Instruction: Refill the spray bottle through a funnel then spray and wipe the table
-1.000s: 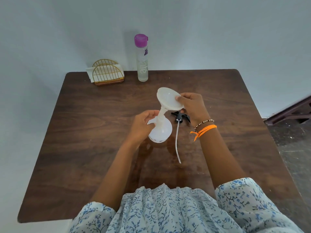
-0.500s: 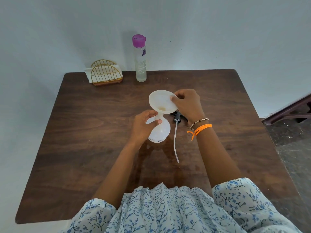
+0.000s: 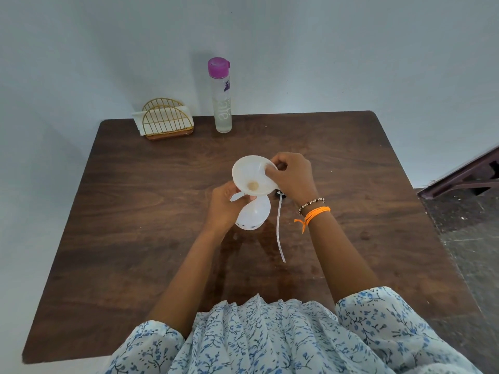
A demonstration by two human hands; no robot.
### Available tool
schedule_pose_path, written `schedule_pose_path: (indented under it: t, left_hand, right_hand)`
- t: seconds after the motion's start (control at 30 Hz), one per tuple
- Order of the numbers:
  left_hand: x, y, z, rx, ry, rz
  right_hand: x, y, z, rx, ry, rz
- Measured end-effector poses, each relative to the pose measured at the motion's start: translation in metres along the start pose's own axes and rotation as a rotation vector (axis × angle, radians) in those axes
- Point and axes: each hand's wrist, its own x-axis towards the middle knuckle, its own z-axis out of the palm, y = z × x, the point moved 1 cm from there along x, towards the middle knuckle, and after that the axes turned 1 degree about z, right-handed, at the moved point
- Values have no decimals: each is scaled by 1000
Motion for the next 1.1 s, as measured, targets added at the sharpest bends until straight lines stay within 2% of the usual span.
schedule_pose_path:
  t: [0.57, 0.87, 1.1]
  left_hand:
    - [-2, 2, -2, -26, -17, -3]
    - [-4, 2, -11, -64, -65, -22]
    - [15, -1, -19, -60, 25, -75]
  right_hand:
    - [-1, 0, -1, 6, -7, -31]
    - [4, 9, -7, 176, -58, 38]
    - [37, 20, -4, 323, -111, 127]
